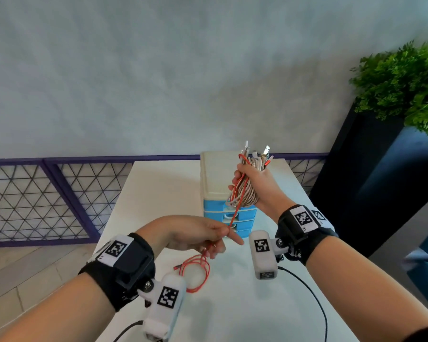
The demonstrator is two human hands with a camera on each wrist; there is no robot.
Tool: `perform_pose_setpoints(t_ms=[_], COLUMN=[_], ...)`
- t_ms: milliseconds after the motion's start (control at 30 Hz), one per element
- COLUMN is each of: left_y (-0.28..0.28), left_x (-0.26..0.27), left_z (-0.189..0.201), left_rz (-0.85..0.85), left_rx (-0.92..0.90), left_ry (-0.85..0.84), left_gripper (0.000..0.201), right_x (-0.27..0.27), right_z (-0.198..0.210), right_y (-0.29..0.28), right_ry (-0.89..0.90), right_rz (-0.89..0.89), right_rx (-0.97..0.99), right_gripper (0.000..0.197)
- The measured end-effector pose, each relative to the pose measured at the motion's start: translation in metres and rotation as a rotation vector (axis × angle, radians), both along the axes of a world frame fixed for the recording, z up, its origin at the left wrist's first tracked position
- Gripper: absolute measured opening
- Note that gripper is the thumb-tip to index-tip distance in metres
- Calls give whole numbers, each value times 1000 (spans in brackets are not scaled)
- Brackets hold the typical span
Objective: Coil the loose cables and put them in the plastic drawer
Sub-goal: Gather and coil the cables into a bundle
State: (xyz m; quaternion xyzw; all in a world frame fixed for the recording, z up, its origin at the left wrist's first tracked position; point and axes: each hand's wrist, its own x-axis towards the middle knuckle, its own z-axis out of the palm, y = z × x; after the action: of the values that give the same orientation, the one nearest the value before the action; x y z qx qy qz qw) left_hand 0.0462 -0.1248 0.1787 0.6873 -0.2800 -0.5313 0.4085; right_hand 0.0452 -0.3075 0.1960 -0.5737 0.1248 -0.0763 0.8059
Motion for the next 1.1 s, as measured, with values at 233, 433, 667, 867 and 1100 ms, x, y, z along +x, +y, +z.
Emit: perform_pose_setpoints(t_ms=[233, 433, 667, 867, 1100], left_y=[-13, -19, -24, -18, -10], left_x=[24, 21, 11, 19, 33], left_z=[1, 8, 11, 16, 16], left_rz=[283, 448, 377, 403, 344], left_rx=[88, 71, -9, -130, 18], left_ry=[-707, -907, -1028, -1010, -778], left_gripper=[16, 52, 69, 61, 51], right_x=[-13, -17, -21, -24, -22], right_z=[7, 11, 15, 8, 4], right_y=[2, 0, 4, 4, 2], right_ry=[79, 137, 239, 278, 212], right_rz=[179, 285, 395, 537, 458], right_rx=[-92, -329, -491, -515, -560], right_gripper=[12, 20, 12, 38, 17])
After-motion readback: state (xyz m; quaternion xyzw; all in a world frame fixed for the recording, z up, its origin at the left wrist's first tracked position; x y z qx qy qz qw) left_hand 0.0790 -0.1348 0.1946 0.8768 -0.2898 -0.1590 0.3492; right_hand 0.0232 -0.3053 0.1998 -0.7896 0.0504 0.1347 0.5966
